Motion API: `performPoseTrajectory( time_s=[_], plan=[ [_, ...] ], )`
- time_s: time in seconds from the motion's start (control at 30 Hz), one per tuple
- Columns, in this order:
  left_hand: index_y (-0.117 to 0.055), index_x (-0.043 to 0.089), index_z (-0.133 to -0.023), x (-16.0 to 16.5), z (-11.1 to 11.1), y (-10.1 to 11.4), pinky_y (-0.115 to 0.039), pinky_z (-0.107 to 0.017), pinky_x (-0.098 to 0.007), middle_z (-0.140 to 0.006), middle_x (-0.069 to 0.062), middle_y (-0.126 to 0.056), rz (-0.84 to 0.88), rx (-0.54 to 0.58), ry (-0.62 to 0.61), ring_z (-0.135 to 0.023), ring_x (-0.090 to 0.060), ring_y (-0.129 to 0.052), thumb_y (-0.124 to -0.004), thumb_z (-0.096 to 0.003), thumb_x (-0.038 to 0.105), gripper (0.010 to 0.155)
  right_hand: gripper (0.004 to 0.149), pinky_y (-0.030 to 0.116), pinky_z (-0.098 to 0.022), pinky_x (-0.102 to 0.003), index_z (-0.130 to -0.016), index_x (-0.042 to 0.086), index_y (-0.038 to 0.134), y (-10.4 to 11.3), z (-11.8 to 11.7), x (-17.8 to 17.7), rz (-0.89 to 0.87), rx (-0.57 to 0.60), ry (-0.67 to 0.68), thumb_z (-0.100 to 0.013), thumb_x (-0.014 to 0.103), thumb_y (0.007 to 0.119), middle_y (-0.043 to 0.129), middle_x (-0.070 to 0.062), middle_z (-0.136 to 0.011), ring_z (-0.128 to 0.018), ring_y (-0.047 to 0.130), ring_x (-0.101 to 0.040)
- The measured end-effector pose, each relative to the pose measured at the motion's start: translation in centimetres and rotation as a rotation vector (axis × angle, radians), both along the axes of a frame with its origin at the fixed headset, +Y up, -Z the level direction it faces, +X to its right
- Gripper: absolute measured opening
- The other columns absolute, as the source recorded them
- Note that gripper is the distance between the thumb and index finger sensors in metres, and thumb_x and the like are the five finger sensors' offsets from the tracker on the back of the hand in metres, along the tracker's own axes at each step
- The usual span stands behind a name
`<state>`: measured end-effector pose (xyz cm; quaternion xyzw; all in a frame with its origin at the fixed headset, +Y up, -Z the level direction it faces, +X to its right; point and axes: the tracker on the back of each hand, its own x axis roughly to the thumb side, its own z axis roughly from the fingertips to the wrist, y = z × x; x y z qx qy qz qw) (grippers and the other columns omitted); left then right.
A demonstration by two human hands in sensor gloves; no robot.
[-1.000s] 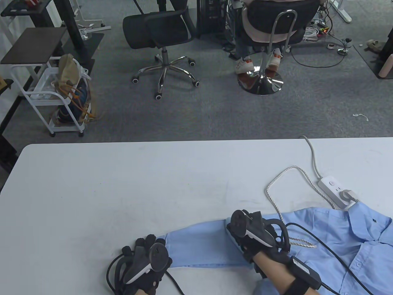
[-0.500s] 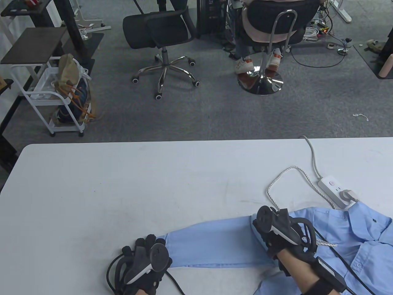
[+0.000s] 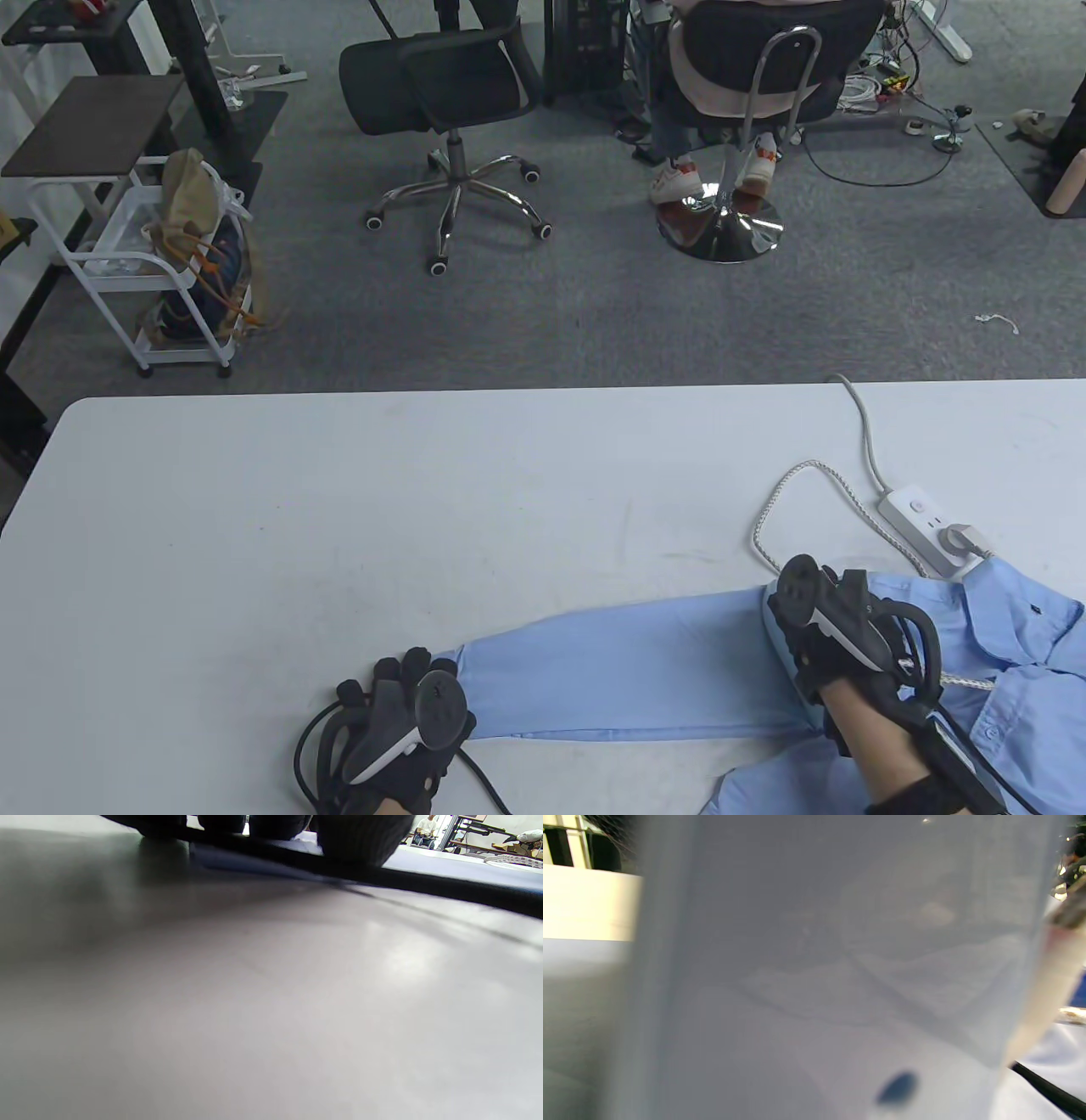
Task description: Iron long-sleeve shirt with electric iron on table
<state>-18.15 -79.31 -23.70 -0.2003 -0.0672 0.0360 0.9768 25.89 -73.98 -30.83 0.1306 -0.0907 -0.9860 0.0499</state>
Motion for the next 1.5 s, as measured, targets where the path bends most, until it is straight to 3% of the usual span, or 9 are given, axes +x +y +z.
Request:
performPoseTrajectory(
  time_s=[0.3,0.37,0.47,0.6,0.73,0.87,1.13,1.3,1.5],
  plan=[
    [-0.046,0.011,-0.118,-0.2,0.0,-0.2,-0.029,-0.066,-0.084,-0.124,-0.026,-0.037,0.005,0.017,-0.026,-0.111,-0.059,-0.041,-0.062,-0.0587,0.053,0.074,0.071,0.087,-0.031,-0.047,-0.097,-0.003,0.068,0.3,-0.3,0.6,-0.078,-0.015,0.028,-0.056,0.055,0.072,0.087,-0.015,-0.066,-0.028,0.095,-0.017],
    [-0.046,0.011,-0.118,-0.2,0.1,-0.1,-0.029,-0.066,-0.084,-0.124,-0.026,-0.036,0.005,0.016,-0.03,-0.111,-0.059,-0.041,-0.061,-0.0587,0.053,0.074,0.07,0.087,-0.031,-0.048,-0.096,-0.003,0.069,1.3,-0.6,0.6,-0.142,-0.039,0.042,-0.056,0.054,0.074,0.087,-0.016,-0.065,-0.028,0.095,-0.018],
    [-0.045,0.01,-0.118,-0.2,0.0,-0.1,-0.029,-0.066,-0.084,-0.123,-0.027,-0.036,0.005,0.006,-0.035,-0.111,-0.06,-0.041,-0.061,-0.0588,0.053,0.075,0.07,0.087,-0.03,-0.048,-0.095,-0.004,0.07,3.8,-0.6,-0.5,-0.193,0.039,0.08,-0.056,0.054,0.075,0.088,-0.017,-0.064,-0.027,0.095,-0.018],
    [-0.044,0.01,-0.118,-0.3,0.0,-0.1,-0.028,-0.066,-0.084,-0.124,-0.027,-0.034,0.015,-0.018,-0.041,-0.111,-0.06,-0.039,-0.061,-0.059,0.053,0.075,0.07,0.087,-0.03,-0.048,-0.095,-0.004,0.07,8.2,0.2,-5.1,-0.24,0.191,0.218,-0.056,0.054,0.075,0.088,-0.016,-0.064,-0.026,0.095,-0.018],
    [-0.043,0.009,-0.118,-0.3,0.0,-0.1,-0.029,-0.066,-0.084,-0.123,-0.028,-0.033,0.019,-0.019,-0.048,-0.111,-0.061,-0.038,-0.061,-0.0591,0.053,0.076,0.07,0.087,-0.03,-0.047,-0.094,-0.003,0.071,9.9,1.3,-10.8,-0.271,0.234,0.407,-0.055,0.055,0.075,0.088,-0.015,-0.064,-0.026,0.095,-0.017],
    [-0.043,0.009,-0.118,-0.3,0.0,-0.2,-0.028,-0.065,-0.084,-0.123,-0.028,-0.033,0.028,-0.019,-0.045,-0.111,-0.061,-0.038,-0.061,-0.0591,0.053,0.076,0.07,0.087,-0.031,-0.048,-0.095,-0.002,0.07,9.2,2.4,-16.7,-0.331,0.196,0.538,-0.055,0.055,0.075,0.088,-0.015,-0.064,-0.027,0.095,-0.018],
    [-0.044,0.01,-0.118,-0.4,0.0,-0.2,-0.029,-0.065,-0.084,-0.123,-0.027,-0.034,0.033,-0.017,-0.044,-0.111,-0.061,-0.038,-0.06,-0.0594,0.055,0.076,0.07,0.087,-0.032,-0.048,-0.095,-0.001,0.07,3.7,4.4,-25.9,-0.295,0.093,0.75,-0.054,0.055,0.075,0.088,-0.015,-0.065,-0.028,0.096,-0.018],
    [-0.043,0.011,-0.118,-0.4,-0.1,-0.2,-0.028,-0.065,-0.084,-0.123,-0.027,-0.034,0.036,-0.017,-0.041,-0.11,-0.061,-0.038,-0.061,-0.0608,0.052,0.072,0.07,0.087,-0.034,-0.047,-0.096,0.001,0.069,0.0,4.3,-27.5,-0.218,-0.008,0.771,-0.055,0.057,0.073,0.087,-0.013,-0.067,-0.029,0.095,-0.016],
    [-0.044,0.011,-0.118,-0.3,-0.1,-0.3,-0.028,-0.066,-0.083,-0.123,-0.027,-0.035,0.037,-0.002,-0.033,-0.11,-0.061,-0.039,-0.062,-0.0601,0.052,0.073,0.07,0.088,-0.033,-0.045,-0.097,0.001,0.07,0.1,4.4,-27.8,-0.165,0.031,0.712,-0.056,0.058,0.072,0.088,-0.012,-0.065,-0.027,0.094,-0.014]
  ],
)
